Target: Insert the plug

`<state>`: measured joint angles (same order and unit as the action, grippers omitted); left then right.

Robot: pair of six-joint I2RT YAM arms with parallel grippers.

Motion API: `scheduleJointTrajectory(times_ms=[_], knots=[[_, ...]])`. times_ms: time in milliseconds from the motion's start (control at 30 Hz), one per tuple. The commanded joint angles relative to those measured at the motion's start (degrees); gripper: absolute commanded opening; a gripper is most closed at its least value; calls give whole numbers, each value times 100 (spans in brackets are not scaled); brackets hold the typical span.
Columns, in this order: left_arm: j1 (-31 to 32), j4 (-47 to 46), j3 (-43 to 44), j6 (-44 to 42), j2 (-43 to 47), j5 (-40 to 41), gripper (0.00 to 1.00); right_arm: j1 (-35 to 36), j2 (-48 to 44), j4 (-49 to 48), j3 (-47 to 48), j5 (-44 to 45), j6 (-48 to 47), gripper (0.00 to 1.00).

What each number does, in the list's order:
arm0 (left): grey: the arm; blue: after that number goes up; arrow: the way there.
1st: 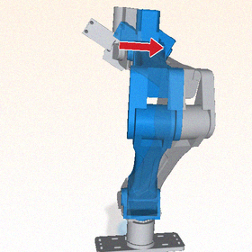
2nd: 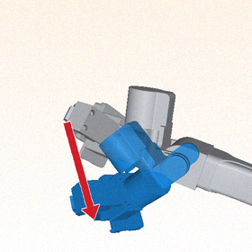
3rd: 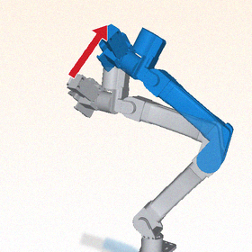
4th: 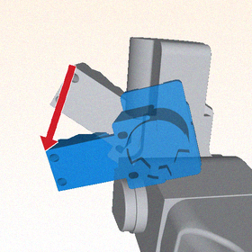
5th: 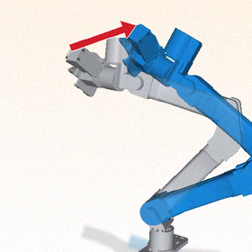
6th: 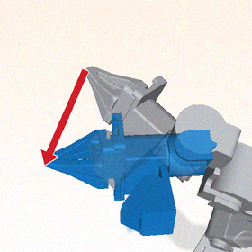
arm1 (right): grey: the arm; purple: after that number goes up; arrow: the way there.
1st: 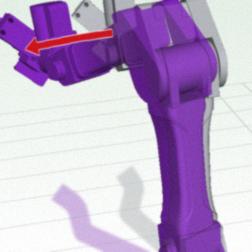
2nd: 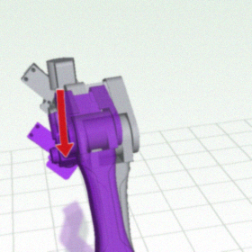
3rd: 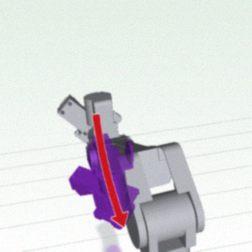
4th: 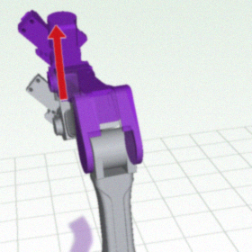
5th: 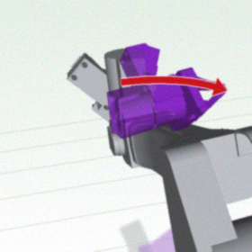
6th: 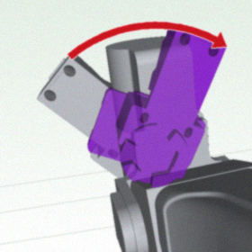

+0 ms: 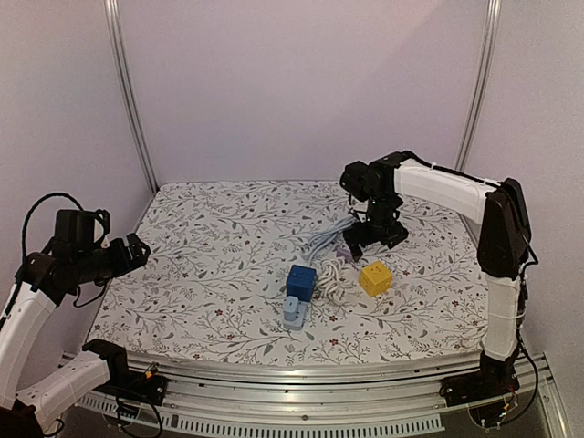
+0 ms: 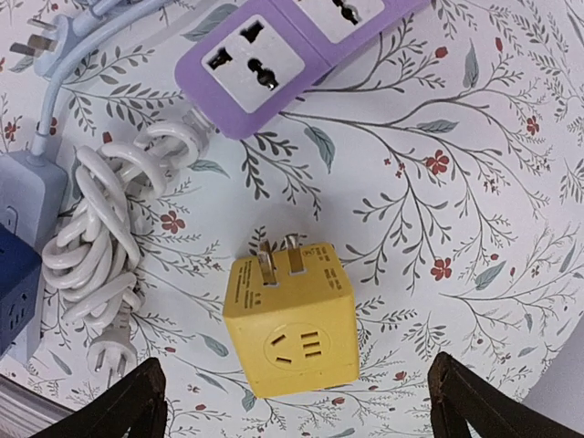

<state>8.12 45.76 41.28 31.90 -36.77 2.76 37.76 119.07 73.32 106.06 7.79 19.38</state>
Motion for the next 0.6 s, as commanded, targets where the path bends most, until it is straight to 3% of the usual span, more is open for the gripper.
scheduleJointTrajectory(times_ms=[0, 267, 567], knots=[[-23, -2, -31, -51, -23, -22, 99, -20, -797, -742, -1051, -92, 133, 99], [-5, -21, -43, -60, -49, -65, 100, -18, -1827, -2493, -3121, -160, 399, 99], [128, -17, -32, -74, -128, -118, 100, -23, -1564, -3321, -3304, -39, 89, 96]])
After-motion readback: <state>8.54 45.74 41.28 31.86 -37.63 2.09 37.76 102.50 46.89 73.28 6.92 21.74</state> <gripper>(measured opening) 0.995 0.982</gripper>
